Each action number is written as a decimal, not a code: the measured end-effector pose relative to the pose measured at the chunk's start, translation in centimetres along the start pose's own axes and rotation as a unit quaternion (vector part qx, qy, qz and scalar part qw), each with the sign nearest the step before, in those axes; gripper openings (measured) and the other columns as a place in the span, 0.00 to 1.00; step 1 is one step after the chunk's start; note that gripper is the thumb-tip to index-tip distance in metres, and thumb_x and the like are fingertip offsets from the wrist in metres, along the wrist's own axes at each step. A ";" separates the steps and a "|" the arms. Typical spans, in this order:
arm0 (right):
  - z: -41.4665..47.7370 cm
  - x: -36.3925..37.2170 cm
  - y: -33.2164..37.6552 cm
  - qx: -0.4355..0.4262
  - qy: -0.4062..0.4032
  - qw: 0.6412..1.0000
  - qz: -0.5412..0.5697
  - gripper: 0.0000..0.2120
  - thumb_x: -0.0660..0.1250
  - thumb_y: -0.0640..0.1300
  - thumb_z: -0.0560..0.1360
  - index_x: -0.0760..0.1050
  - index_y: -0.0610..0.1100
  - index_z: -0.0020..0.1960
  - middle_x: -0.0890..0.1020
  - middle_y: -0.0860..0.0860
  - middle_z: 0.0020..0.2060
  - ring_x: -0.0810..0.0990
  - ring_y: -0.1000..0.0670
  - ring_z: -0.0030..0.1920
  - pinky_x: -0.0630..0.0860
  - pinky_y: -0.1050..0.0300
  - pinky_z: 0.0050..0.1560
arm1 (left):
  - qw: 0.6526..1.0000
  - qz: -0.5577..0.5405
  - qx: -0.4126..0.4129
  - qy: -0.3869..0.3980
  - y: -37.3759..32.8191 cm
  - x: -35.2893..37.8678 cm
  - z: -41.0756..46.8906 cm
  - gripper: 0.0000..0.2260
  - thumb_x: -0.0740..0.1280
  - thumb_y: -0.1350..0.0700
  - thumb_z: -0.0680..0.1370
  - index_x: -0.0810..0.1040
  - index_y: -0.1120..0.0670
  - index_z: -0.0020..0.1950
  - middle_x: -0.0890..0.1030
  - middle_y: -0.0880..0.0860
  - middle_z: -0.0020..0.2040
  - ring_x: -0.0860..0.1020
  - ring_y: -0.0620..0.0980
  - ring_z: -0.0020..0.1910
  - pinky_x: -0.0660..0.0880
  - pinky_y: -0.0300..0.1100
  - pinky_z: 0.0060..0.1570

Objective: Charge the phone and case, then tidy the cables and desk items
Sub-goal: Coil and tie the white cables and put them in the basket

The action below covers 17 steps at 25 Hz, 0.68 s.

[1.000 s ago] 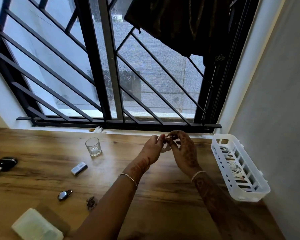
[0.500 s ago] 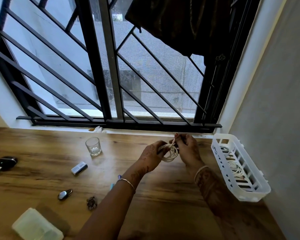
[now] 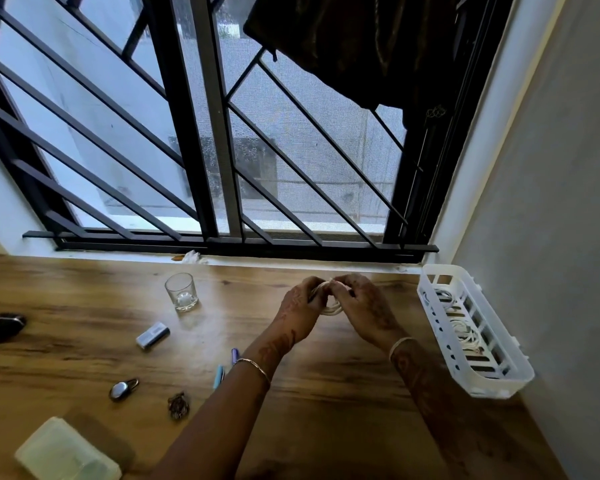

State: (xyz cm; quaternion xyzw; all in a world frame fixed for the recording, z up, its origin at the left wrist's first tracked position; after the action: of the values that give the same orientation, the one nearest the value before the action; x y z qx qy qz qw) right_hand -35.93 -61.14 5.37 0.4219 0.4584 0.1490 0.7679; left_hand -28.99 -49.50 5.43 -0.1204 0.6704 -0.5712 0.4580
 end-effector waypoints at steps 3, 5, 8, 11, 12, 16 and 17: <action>0.0 0.0 0.0 0.014 0.032 0.999 0.033 0.07 0.65 0.47 0.74 0.80 0.48 0.49 0.84 0.51 0.43 0.82 0.51 0.44 0.78 0.54 0.46 | 1.000 -0.009 0.003 -0.014 0.2 0.0 0.2 0.09 0.60 0.57 0.81 0.76 0.57 0.58 0.81 0.57 0.49 0.72 0.42 0.33 0.69 0.37 0.34; 0.2 -0.2 0.1 0.028 0.035 0.999 0.030 0.08 0.68 0.45 0.71 0.81 0.46 0.49 0.84 0.49 0.43 0.82 0.49 0.44 0.79 0.52 0.48 | 1.000 -0.008 0.012 -0.021 0.1 0.2 0.0 0.09 0.61 0.57 0.81 0.75 0.58 0.58 0.81 0.58 0.51 0.76 0.46 0.39 0.74 0.38 0.38; 0.3 -0.2 0.3 0.049 0.033 0.998 0.006 0.10 0.69 0.46 0.70 0.80 0.44 0.49 0.84 0.48 0.43 0.82 0.49 0.44 0.79 0.53 0.47 | 1.000 -0.012 0.006 -0.018 0.4 0.9 0.1 0.09 0.61 0.57 0.81 0.72 0.59 0.59 0.80 0.59 0.53 0.79 0.58 0.49 0.74 0.42 0.42; 0.2 -0.2 0.3 0.067 0.057 0.996 0.006 0.09 0.69 0.47 0.70 0.81 0.43 0.46 0.84 0.46 0.41 0.82 0.47 0.42 0.78 0.51 0.45 | 0.998 -0.060 -0.013 -0.032 0.7 0.7 0.2 0.08 0.63 0.54 0.80 0.68 0.57 0.54 0.79 0.58 0.47 0.78 0.51 0.37 0.71 0.35 0.31; 0.1 0.0 0.3 0.075 0.070 0.995 0.012 0.09 0.68 0.48 0.71 0.81 0.43 0.44 0.84 0.44 0.40 0.82 0.46 0.42 0.78 0.50 0.44 | 0.996 -0.081 -0.012 -0.039 0.8 0.4 0.3 0.09 0.63 0.52 0.80 0.67 0.55 0.53 0.79 0.56 0.46 0.76 0.44 0.33 0.70 0.32 0.28; -0.1 0.3 -0.3 0.130 0.104 0.984 0.070 0.10 0.68 0.47 0.71 0.81 0.41 0.42 0.84 0.42 0.41 0.80 0.47 0.41 0.74 0.52 0.41 | 0.998 -0.001 0.058 -0.039 0.4 0.3 0.6 0.08 0.64 0.53 0.79 0.71 0.55 0.54 0.82 0.56 0.46 0.78 0.42 0.37 0.72 0.29 0.33; -0.1 0.4 -0.5 0.143 0.118 0.979 0.088 0.10 0.68 0.46 0.71 0.81 0.40 0.44 0.84 0.41 0.42 0.80 0.46 0.43 0.75 0.51 0.43 | 0.995 0.055 0.078 -0.039 0.4 0.3 0.8 0.08 0.64 0.52 0.79 0.73 0.54 0.54 0.81 0.55 0.47 0.78 0.45 0.41 0.73 0.30 0.36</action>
State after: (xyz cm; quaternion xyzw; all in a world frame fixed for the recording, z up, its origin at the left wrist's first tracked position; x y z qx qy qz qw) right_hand -35.90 -61.13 4.71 0.5455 0.5231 0.1979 0.6242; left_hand -28.43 -50.05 5.03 -0.0696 0.6112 -0.5904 0.5225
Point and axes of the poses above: each hand's wrist, its own z-axis towards the middle knuckle, its own x-axis out of the palm, y = z × x, the point moved 4 cm from there along z, towards the middle knuckle
